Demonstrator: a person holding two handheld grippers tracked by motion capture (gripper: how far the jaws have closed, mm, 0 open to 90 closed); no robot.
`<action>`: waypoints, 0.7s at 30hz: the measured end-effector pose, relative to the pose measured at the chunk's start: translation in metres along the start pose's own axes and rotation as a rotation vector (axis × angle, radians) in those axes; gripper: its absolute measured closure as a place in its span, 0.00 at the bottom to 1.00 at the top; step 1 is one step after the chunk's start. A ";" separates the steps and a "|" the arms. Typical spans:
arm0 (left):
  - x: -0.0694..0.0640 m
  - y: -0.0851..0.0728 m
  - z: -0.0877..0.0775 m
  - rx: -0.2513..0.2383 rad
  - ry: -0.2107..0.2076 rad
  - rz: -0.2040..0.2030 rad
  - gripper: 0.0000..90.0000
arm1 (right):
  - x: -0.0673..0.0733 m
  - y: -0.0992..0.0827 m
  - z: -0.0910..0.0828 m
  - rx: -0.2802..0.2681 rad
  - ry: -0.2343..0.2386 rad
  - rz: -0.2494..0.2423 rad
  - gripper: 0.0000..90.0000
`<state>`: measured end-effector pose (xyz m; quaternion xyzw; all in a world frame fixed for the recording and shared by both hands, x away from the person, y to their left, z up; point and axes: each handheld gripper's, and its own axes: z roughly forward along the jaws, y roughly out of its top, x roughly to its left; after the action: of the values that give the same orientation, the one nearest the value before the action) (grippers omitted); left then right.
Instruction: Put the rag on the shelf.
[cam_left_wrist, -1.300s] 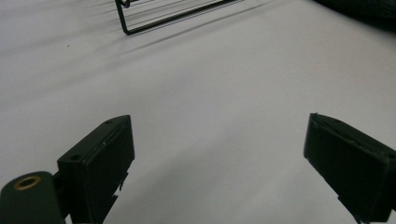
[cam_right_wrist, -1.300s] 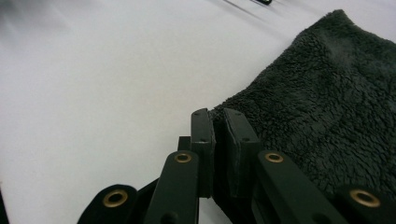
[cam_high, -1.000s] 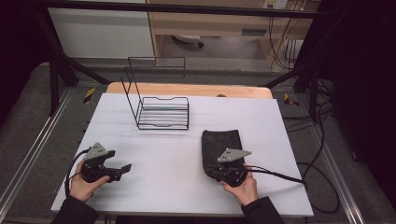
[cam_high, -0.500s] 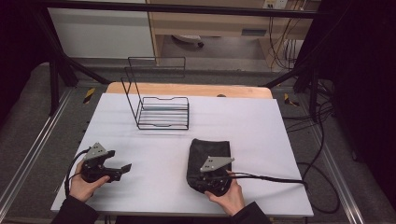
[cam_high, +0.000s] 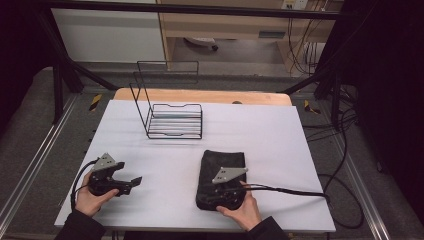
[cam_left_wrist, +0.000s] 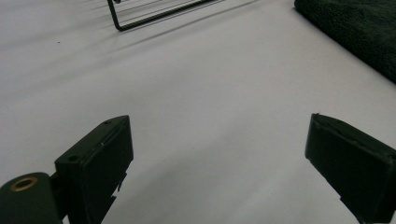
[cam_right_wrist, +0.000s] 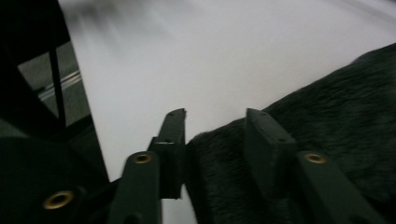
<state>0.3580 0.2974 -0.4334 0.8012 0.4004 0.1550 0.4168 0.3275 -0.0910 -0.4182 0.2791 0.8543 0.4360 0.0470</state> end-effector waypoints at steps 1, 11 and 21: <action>-0.002 0.001 0.001 0.005 -0.006 0.004 0.08 | -0.004 0.001 -0.004 -0.021 -0.015 0.009 0.57; -0.016 0.011 0.006 0.008 -0.022 0.005 0.08 | -0.066 -0.013 -0.042 -0.110 -0.256 0.110 0.31; -0.062 0.040 0.026 0.021 -0.075 0.044 0.13 | -0.115 -0.025 -0.044 -0.084 -0.350 0.205 0.34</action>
<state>0.3546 0.2218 -0.4119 0.8194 0.3683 0.1301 0.4196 0.3994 -0.1938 -0.4291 0.4340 0.7812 0.4186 0.1617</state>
